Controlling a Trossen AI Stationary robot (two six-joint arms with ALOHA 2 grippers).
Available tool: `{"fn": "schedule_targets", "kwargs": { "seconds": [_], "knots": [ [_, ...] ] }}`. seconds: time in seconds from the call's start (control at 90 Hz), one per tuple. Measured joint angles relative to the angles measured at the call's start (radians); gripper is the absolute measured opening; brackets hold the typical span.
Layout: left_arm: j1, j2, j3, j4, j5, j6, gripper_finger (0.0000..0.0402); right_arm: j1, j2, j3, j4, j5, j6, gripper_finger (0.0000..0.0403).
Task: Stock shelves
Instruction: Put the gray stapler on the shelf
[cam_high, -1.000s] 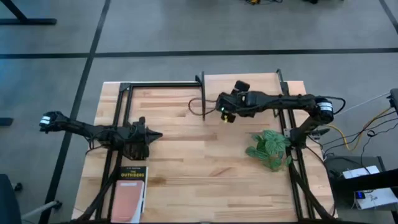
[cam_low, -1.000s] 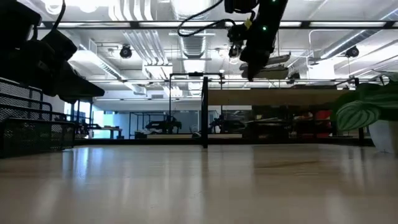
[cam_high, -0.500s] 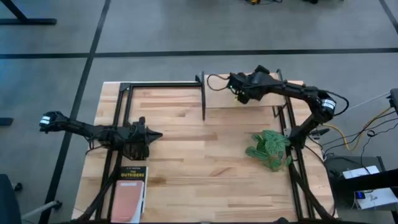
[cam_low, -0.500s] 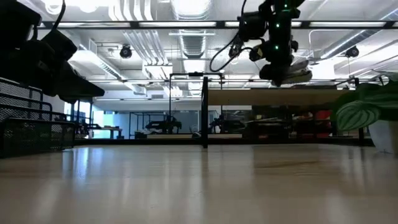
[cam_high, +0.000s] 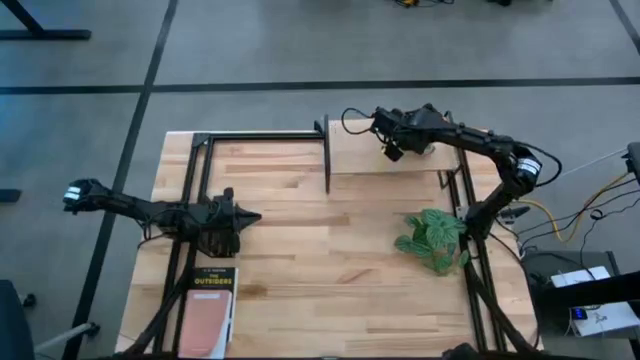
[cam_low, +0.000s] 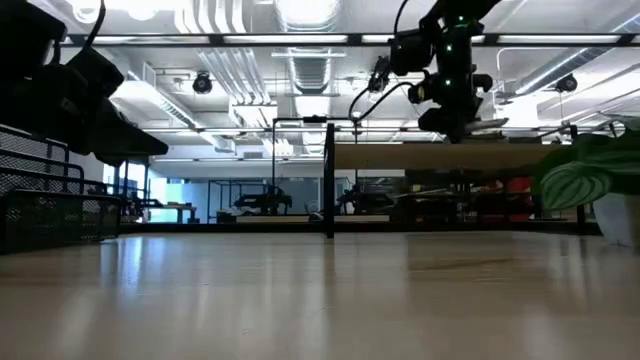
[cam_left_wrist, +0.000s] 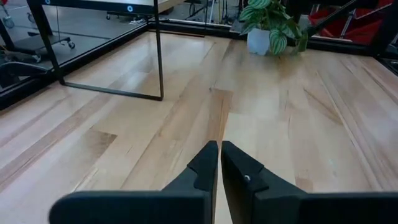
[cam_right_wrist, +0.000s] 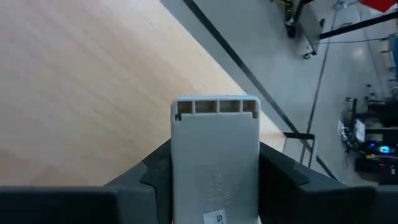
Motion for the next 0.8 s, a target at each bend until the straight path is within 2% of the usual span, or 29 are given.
{"fn": "schedule_targets", "kwargs": {
  "seconds": [0.456,0.8],
  "knots": [
    [0.000,0.000,0.000,0.000,0.000,0.000,0.0004,0.000,0.000,0.000,0.035,-0.008,-0.037,0.0203],
    [0.000,0.000,0.000,0.000,0.000,0.000,0.0004,0.000,0.000,0.012,0.037,-0.036,-0.061,0.0219]
  ]
}}
